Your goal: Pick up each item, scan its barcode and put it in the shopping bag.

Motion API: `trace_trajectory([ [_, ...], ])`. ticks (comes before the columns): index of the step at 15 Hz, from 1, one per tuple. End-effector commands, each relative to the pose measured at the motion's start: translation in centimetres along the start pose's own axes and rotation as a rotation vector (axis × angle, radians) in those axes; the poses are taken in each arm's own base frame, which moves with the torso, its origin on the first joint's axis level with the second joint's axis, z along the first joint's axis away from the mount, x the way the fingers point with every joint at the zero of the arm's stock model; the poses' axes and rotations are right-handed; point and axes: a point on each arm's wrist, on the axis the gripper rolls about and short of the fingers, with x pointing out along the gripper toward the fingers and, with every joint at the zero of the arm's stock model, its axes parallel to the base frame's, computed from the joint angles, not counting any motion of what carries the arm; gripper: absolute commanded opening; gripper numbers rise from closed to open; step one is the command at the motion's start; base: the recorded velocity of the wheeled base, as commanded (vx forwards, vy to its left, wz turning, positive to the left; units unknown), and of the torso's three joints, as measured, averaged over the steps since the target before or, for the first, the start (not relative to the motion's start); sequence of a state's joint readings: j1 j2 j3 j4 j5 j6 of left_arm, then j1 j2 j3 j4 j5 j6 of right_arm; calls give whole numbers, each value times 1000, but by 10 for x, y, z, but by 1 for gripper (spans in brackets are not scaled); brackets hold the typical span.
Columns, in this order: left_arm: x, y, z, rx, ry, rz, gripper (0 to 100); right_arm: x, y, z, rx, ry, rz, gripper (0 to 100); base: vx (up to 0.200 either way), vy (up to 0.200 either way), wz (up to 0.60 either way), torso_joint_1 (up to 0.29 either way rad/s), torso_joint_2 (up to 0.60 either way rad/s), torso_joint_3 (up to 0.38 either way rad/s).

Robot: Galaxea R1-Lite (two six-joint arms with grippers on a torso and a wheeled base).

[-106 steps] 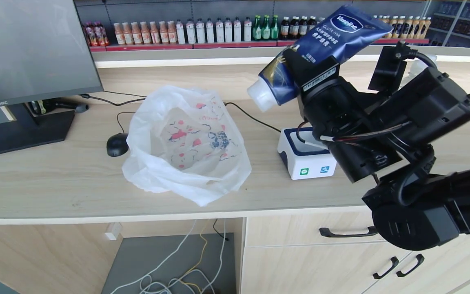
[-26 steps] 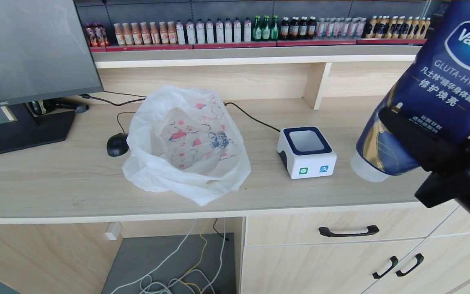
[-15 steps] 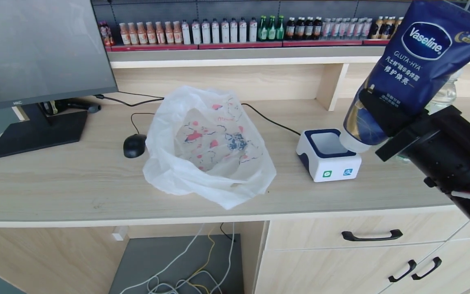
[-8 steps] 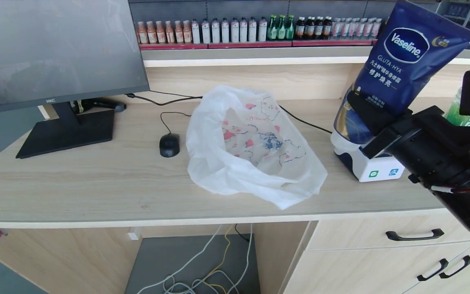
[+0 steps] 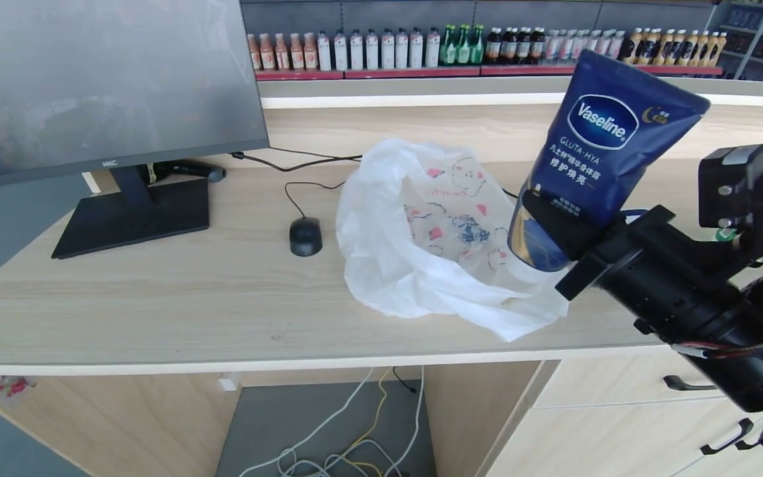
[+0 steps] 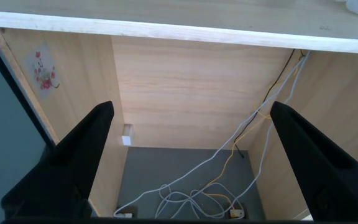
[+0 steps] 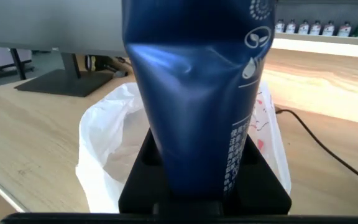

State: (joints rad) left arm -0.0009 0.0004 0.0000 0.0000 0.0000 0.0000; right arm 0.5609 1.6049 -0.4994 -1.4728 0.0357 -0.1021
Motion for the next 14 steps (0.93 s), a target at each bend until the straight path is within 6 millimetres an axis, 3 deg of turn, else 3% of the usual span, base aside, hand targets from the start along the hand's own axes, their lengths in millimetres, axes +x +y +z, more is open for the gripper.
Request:
trace_trajectory([
  [1, 0, 0, 0, 0, 0, 1, 100, 7, 1, -7, 14, 16, 3, 0, 0, 0, 0, 0, 0, 0],
  [8, 0, 0, 0, 0, 0, 1, 100, 86, -4, 13, 62, 57, 7, 0, 0, 0, 0, 0, 0, 0],
  [14, 0, 0, 0, 0, 0, -1, 100, 115, -3, -13, 62, 88, 6, 0, 0, 0, 0, 0, 0, 0],
])
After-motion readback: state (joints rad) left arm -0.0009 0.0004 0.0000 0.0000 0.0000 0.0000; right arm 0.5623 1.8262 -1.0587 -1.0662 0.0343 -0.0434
